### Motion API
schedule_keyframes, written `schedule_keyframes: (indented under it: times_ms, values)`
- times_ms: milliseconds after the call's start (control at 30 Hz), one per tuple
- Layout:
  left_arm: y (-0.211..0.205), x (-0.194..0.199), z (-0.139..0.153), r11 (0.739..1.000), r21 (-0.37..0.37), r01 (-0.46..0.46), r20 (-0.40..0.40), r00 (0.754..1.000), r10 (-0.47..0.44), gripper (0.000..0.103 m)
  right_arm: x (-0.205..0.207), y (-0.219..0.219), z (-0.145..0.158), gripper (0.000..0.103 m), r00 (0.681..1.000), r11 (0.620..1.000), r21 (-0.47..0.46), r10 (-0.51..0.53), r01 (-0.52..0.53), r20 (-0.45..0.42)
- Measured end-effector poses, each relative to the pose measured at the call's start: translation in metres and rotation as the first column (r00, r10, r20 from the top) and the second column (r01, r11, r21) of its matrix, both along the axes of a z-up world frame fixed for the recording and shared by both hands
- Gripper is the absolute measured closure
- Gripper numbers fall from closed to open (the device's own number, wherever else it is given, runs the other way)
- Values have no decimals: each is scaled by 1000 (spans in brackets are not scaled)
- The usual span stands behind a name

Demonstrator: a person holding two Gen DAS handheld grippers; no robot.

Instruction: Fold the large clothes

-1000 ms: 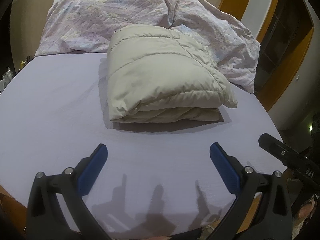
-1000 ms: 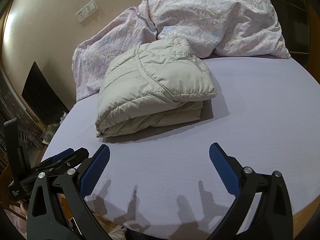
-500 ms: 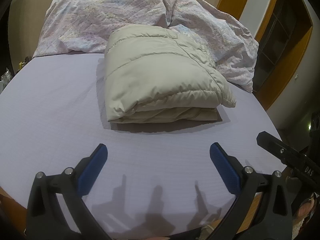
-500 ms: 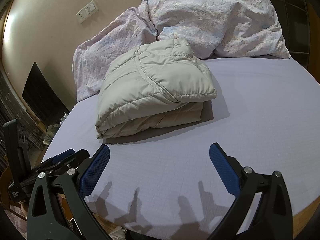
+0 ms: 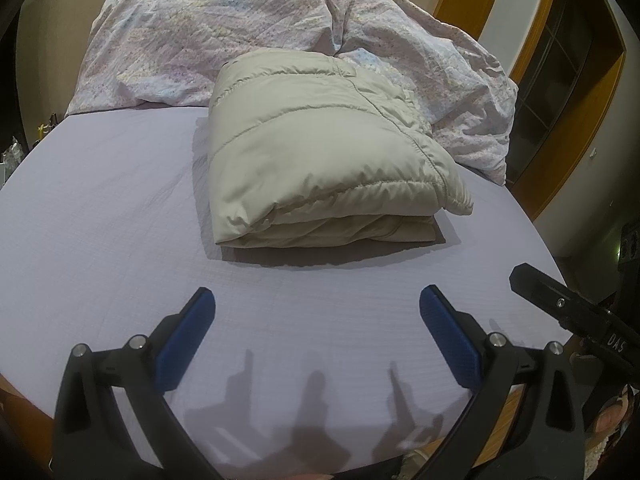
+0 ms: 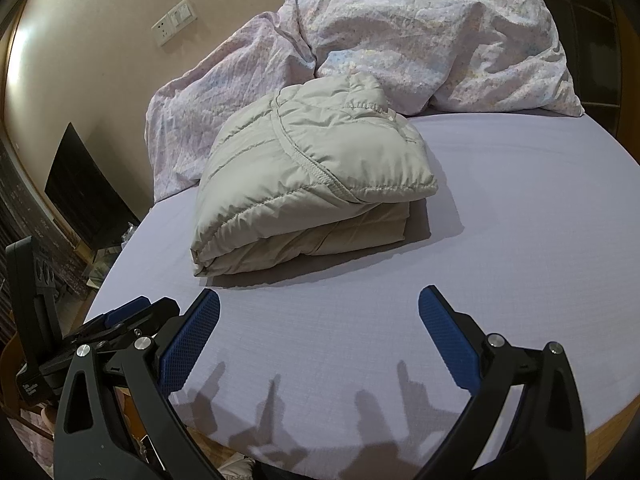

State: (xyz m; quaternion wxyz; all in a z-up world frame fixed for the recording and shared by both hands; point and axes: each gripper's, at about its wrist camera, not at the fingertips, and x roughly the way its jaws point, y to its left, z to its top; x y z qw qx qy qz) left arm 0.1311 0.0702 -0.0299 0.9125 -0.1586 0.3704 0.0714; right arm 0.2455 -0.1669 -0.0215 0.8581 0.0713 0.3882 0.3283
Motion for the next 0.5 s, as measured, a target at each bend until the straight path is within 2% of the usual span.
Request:
schedule_keyframes:
  times_ms: [500]
  values:
    - [0,1,-1,1000,-1,3,-2,1000,-3,2,-1,3,-2,2,1000,1000,1,0,0,-4]
